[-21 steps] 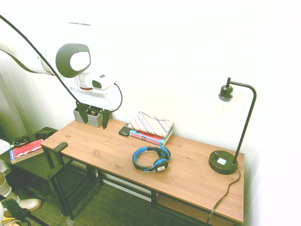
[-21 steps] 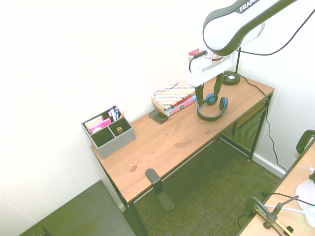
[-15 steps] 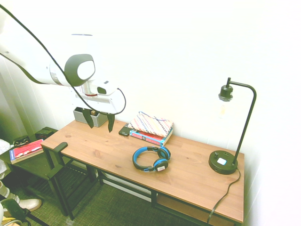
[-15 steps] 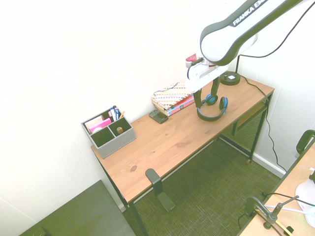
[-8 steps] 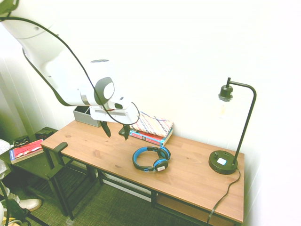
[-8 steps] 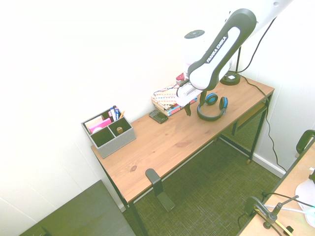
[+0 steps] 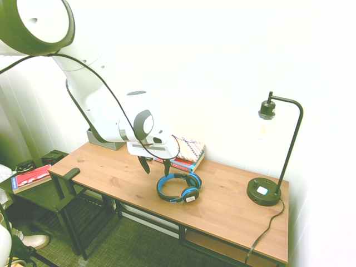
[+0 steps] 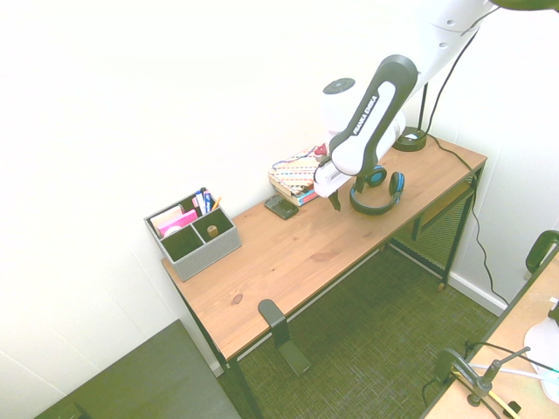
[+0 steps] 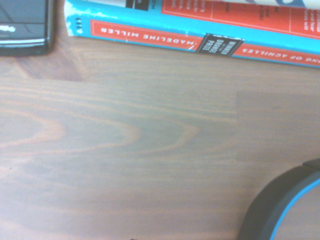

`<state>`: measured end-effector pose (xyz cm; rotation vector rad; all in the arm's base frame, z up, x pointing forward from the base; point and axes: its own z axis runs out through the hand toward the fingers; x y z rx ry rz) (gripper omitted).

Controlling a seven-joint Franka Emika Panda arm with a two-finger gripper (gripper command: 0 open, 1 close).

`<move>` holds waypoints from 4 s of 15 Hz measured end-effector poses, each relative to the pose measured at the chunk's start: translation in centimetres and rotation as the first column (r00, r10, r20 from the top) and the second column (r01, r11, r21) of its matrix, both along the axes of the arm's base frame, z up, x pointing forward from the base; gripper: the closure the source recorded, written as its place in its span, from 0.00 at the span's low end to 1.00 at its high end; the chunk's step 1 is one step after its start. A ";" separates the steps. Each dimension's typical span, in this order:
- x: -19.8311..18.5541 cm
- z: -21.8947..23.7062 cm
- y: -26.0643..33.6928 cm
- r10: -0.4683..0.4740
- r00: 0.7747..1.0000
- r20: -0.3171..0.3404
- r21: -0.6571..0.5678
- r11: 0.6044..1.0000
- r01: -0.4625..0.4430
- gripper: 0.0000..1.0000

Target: Hang the headphone

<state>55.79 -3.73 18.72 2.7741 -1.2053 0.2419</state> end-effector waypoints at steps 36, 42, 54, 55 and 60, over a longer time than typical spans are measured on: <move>-3.8 4.4 -4.4 -0.181 0.983 -0.019 0.055 0.982 0.181 1.00; -12.1 12.2 5.4 -0.155 0.948 -0.279 0.122 0.973 0.195 1.00; -28.9 6.5 32.5 -0.236 0.956 -0.175 0.296 0.913 0.279 1.00; -28.9 4.9 33.0 -0.244 0.958 -0.153 0.311 0.908 0.281 1.00; -26.6 -2.0 34.8 -0.284 0.952 -0.112 0.323 0.896 0.306 1.00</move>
